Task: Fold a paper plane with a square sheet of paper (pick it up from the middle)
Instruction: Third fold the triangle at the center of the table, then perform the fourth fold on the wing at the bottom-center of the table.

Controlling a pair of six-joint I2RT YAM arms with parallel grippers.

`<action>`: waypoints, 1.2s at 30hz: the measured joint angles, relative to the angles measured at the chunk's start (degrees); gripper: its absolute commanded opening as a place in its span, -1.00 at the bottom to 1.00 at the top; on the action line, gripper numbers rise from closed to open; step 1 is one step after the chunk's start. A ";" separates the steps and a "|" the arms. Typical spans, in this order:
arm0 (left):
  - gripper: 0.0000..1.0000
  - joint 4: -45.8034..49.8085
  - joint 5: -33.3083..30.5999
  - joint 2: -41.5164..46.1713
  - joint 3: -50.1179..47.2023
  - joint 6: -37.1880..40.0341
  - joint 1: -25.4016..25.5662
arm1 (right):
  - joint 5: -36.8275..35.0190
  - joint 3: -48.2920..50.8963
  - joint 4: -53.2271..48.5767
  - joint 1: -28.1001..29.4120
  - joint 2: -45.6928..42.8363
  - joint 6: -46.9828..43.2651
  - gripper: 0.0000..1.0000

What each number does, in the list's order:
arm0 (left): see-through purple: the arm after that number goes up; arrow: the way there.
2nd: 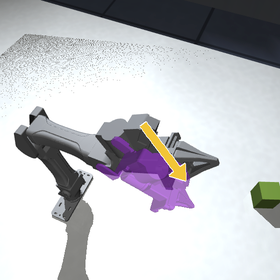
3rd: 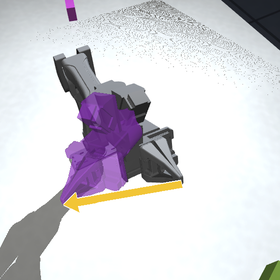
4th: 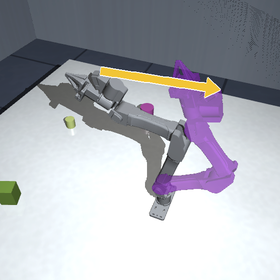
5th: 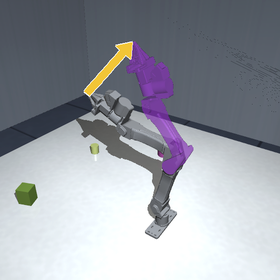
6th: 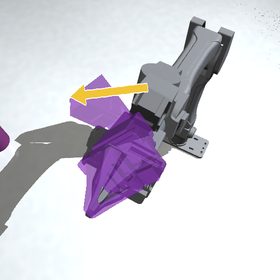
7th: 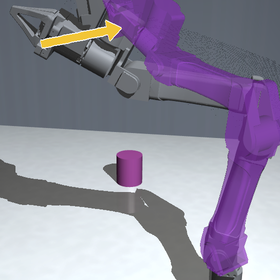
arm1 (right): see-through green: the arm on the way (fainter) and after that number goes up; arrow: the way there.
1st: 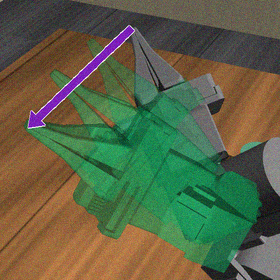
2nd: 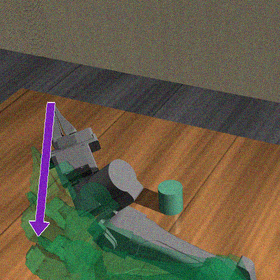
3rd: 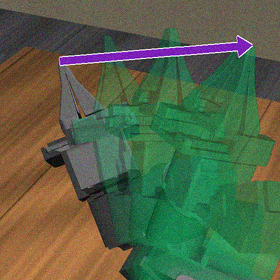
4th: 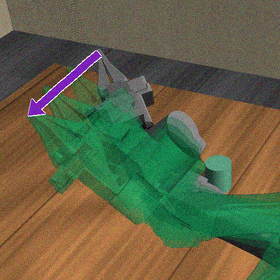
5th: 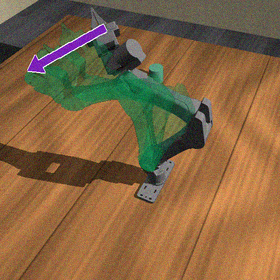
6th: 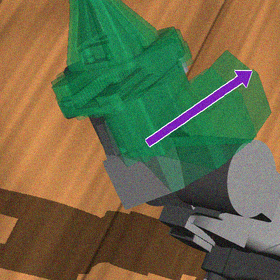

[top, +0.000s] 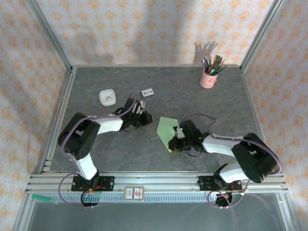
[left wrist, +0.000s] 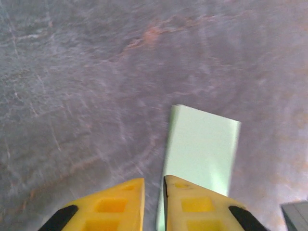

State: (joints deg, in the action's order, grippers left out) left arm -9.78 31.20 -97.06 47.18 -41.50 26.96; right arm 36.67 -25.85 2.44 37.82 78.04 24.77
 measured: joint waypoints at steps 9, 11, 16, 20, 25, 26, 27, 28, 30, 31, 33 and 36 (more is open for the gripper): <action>-0.10 -6.73 1.55 7.76 -9.51 -3.82 3.63 | -5.18 -9.05 -2.99 -1.53 -3.13 0.00 -0.84; -0.08 -6.82 1.66 7.06 -9.75 -4.07 4.07 | -6.69 -10.78 -3.04 -2.10 0.09 0.09 -0.86; -0.07 -7.52 1.97 4.81 -9.51 -4.07 4.76 | -9.07 -11.56 -3.96 -2.80 6.19 0.07 -0.89; -0.06 -7.45 2.58 2.97 -8.33 -4.04 5.33 | -10.84 -11.58 -5.11 -2.80 7.65 -0.04 -0.91; -0.06 -7.37 2.93 0.96 -6.73 -4.02 6.40 | -13.18 -11.65 -6.34 -2.80 8.92 -1.01 -0.90; -0.06 -7.30 2.95 0.74 -6.54 -3.98 6.45 | -13.46 -11.65 -6.64 -2.80 9.20 -1.31 -0.88; -0.06 -7.10 2.95 0.63 -6.34 -3.89 6.60 | -13.77 -11.65 -6.84 -2.80 9.38 -1.53 -0.87; -0.06 -6.80 2.93 0.52 -6.05 -3.80 6.64 | -13.90 -11.65 -6.95 -2.80 9.44 -1.81 -0.86; -0.06 -6.08 2.86 0.44 -5.51 -3.41 6.71 | -14.43 -11.80 -7.32 -2.80 9.35 -2.60 -0.83; -0.06 -5.60 2.82 0.44 -5.16 -3.15 6.71 | -14.88 -12.09 -8.04 -2.80 9.18 -3.06 -0.81; -0.06 -4.35 2.16 0.44 -4.57 -2.29 6.71 | -15.65 -12.72 -9.46 -2.80 8.26 -4.00 -0.76; -0.04 -2.21 0.39 0.83 -4.35 -0.90 6.71 | -15.96 -13.86 -11.28 -2.80 5.05 -5.42 -0.71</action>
State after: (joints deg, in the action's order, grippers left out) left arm -11.99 31.59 -96.23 42.83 -42.39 33.67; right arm 20.71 -39.70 -8.84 35.03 83.09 19.35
